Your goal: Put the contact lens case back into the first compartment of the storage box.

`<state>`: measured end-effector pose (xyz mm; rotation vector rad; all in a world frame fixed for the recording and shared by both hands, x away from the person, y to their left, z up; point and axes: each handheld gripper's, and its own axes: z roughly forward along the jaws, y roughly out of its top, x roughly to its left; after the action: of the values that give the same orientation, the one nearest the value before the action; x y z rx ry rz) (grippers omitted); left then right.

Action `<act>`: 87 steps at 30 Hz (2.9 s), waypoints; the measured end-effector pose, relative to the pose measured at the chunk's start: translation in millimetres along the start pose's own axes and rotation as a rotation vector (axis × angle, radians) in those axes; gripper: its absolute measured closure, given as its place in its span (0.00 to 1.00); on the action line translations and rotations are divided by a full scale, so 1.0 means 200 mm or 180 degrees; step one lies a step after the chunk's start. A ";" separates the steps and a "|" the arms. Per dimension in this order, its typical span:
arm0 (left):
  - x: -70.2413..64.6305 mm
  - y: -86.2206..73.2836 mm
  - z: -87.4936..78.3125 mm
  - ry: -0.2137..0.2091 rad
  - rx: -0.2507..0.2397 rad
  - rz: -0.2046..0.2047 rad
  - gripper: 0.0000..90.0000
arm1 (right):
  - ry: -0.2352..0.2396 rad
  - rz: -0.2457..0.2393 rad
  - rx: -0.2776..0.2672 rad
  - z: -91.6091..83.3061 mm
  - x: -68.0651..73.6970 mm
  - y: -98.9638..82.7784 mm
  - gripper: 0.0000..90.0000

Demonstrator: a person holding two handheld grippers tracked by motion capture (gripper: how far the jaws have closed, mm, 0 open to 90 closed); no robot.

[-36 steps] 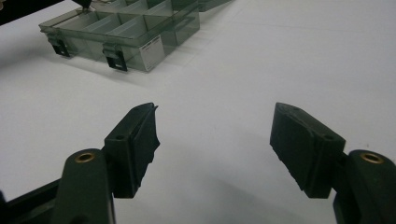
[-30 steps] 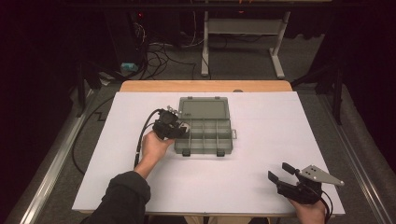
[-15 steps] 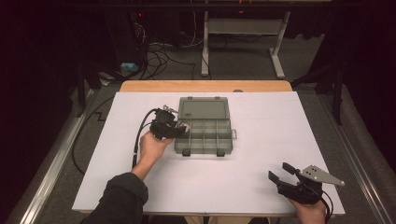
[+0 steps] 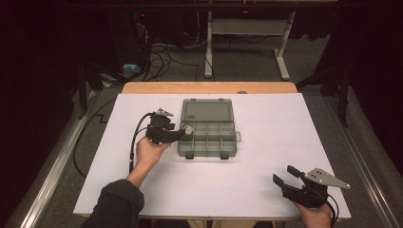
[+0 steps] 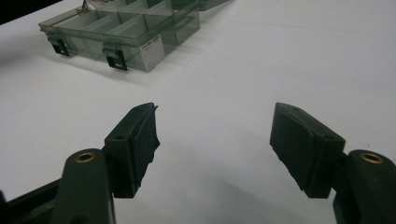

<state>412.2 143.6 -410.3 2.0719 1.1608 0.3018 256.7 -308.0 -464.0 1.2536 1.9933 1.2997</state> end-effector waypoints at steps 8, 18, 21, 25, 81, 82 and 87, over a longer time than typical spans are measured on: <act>-0.01 -0.03 -0.03 -0.0030 -0.0084 0.0045 0.52 | -0.0001 0.0000 0.0006 0.00 0.00 0.00 0.36; -0.03 -0.08 -0.07 -0.0057 -0.0166 0.0083 0.51 | -0.0001 -0.0002 0.0006 0.00 0.00 0.00 0.36; -0.03 -0.10 -0.09 -0.0061 -0.0196 0.0088 0.50 | 0.0000 0.0004 0.0006 0.00 0.00 0.00 0.36; -0.02 -0.14 -0.11 -0.0054 -0.0215 0.0095 0.50 | -0.0003 0.0000 0.0008 0.00 0.00 0.00 0.36; 0.01 -0.46 -0.35 0.0054 -0.0486 0.0045 0.45 | 0.0001 -0.0007 0.0020 0.00 0.00 0.00 0.36; 0.01 -0.46 -0.36 0.0052 -0.0493 0.0044 0.45 | 0.0002 -0.0010 0.0020 0.00 0.00 0.00 0.36; 0.03 -0.50 -0.38 0.0068 -0.0532 -0.0011 0.45 | 0.0001 -0.0011 0.0021 0.00 0.00 0.00 0.36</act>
<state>311.1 217.2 -426.9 1.9252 1.1127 0.4062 257.0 -306.7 -464.3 1.2526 2.0007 1.2930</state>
